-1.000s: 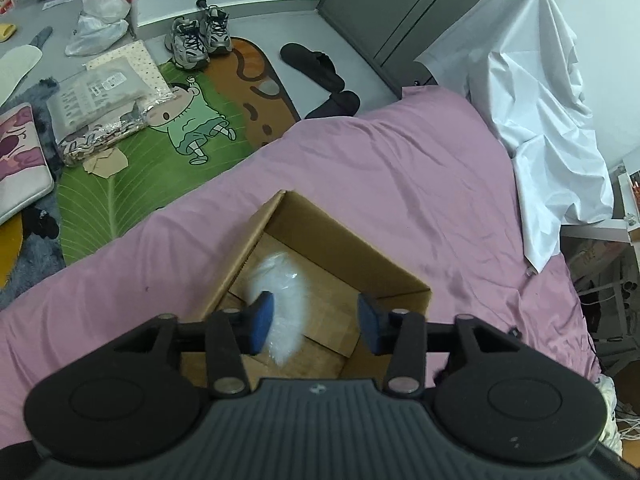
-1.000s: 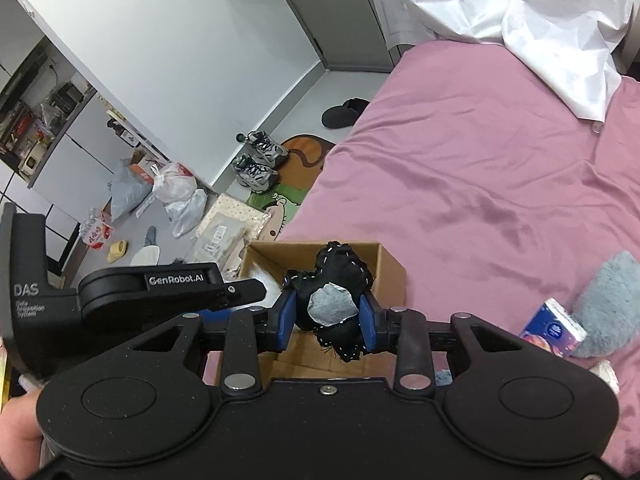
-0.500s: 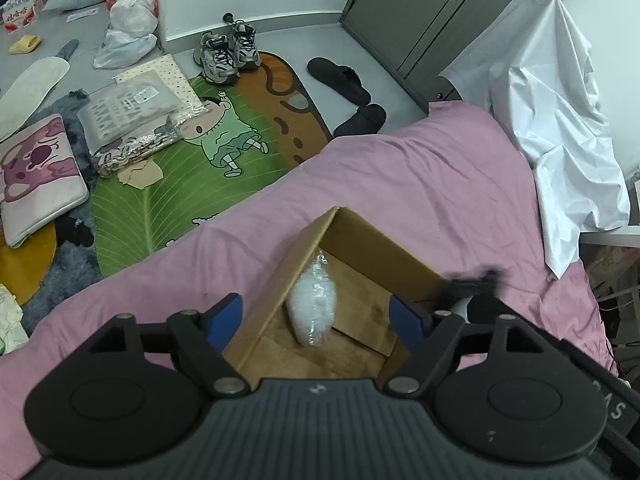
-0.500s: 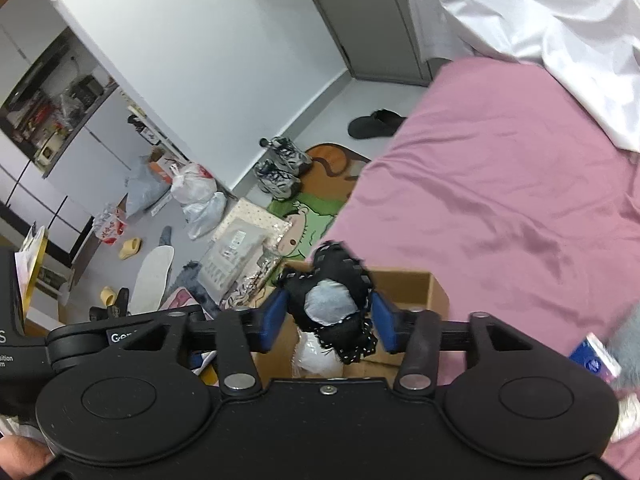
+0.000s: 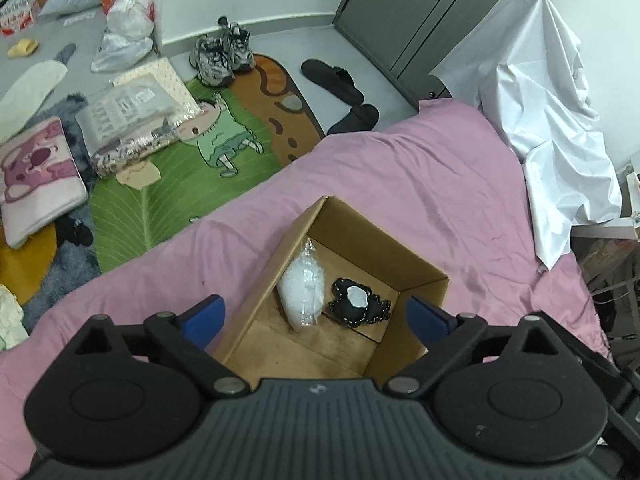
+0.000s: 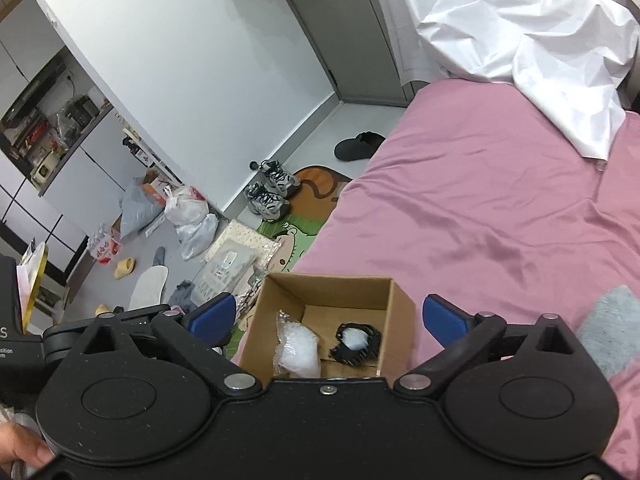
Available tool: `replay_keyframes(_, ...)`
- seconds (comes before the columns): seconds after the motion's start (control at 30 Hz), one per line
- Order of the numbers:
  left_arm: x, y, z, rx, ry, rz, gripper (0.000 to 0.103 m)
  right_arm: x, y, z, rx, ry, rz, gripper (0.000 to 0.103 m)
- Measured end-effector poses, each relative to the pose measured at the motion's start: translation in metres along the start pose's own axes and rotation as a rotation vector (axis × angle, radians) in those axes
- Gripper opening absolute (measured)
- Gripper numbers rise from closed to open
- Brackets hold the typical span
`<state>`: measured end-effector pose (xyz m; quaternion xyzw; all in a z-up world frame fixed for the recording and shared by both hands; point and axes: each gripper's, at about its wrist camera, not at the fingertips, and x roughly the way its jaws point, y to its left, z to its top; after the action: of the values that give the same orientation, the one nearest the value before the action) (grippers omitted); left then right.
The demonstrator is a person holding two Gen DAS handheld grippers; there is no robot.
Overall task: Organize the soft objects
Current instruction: 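Withdraw both tools from the box back toward the remaining plush items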
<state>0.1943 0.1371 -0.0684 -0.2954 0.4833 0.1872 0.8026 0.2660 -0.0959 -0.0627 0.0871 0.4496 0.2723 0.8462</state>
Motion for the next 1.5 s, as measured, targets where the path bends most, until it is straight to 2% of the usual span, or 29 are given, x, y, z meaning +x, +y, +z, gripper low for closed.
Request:
replay_keyframes(0.27, -0.008, -0.010, -0.009, 0.012, -0.011, -0.027, 0.102, -0.022, -0.010, -0.005, -0.017, -0.029, -0.024, 0.103)
replay_keyframes(0.87, -0.021, -0.031, -0.027, 0.064, -0.023, -0.045, 0.103, -0.053, -0.044, -0.008, 0.040, -0.052, -0.025, 0.103)
replay_keyframes(1.37, -0.020, -0.061, -0.056, 0.097, -0.045, -0.108, 0.103, -0.077, -0.082, -0.020, 0.066, -0.073, -0.071, 0.103)
replay_keyframes(1.5, -0.014, -0.071, -0.063, 0.106, -0.030, -0.119, 0.103, -0.081, -0.096, -0.026, 0.073, -0.076, -0.091, 0.103)
